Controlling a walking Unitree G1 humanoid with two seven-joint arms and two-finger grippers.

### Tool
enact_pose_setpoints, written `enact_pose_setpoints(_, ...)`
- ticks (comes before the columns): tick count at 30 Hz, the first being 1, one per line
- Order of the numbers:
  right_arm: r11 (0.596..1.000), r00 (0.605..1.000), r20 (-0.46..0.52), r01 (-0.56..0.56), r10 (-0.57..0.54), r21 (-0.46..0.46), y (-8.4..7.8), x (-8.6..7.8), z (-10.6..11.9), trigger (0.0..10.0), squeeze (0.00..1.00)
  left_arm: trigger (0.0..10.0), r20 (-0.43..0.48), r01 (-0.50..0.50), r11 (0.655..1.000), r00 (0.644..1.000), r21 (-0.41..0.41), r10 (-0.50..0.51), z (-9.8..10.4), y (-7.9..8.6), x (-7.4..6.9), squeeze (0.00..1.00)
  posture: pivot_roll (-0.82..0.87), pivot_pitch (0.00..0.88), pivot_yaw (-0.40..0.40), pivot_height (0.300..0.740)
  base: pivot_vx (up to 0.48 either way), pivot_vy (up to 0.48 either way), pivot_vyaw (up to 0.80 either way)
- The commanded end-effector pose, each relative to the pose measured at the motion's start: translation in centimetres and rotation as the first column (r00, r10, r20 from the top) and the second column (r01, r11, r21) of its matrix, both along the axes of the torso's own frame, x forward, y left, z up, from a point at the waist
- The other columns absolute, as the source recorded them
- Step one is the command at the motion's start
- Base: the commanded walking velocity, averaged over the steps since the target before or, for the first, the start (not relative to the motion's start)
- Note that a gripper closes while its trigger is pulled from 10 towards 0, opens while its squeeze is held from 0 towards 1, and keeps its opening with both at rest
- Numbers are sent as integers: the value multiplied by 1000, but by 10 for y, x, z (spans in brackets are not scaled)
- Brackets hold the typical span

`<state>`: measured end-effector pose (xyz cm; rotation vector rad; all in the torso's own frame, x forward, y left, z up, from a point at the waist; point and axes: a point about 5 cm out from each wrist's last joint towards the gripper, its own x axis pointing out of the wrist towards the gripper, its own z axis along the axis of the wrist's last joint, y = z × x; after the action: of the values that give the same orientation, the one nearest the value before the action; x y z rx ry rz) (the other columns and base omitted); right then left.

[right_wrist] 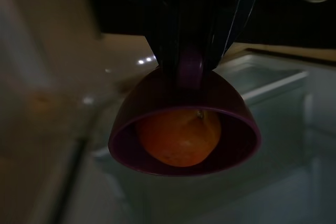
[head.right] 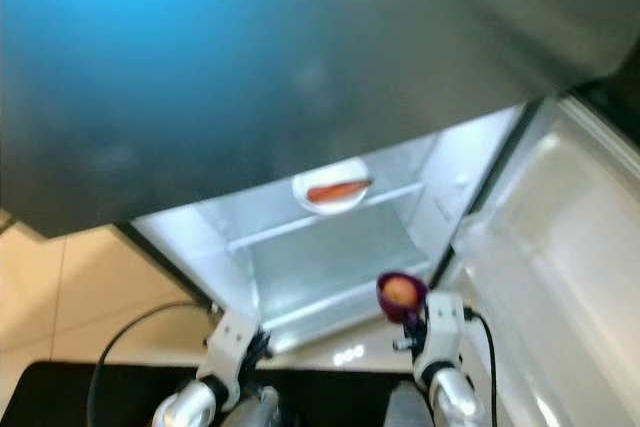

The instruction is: Restocking fridge

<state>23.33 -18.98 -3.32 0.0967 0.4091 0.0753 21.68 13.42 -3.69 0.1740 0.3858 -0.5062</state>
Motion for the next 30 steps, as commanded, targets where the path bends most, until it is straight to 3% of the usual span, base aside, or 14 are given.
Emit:
enact_pose_setpoints(1, 1000, 1000, -14, -6, 6, 10, 5, -5, -4, 10000, 0, 10000, -31, -9, 1000, 999, 17, 10, -6, 6, -7, 0, -149, 192, 56, 674, 0, 0, 0)
enact_pose_setpoints(18, 995, 997, 18, -75, 74, 63, 17, 5, 2, 10000, 0, 10000, 1, 14, 1000, 1000, -12, -14, -2, 6, -8, 0, -148, 174, 51, 674, 0, 0, 0)
enact_pose_setpoints(30, 967, 963, 205, -206, 173, 149, 43, 32, 32, 10000, 0, 10000, 151, 2, 999, 988, -40, 4, 19, 2, 7, 0, -148, 172, 58, 654, 0, 0, 0)
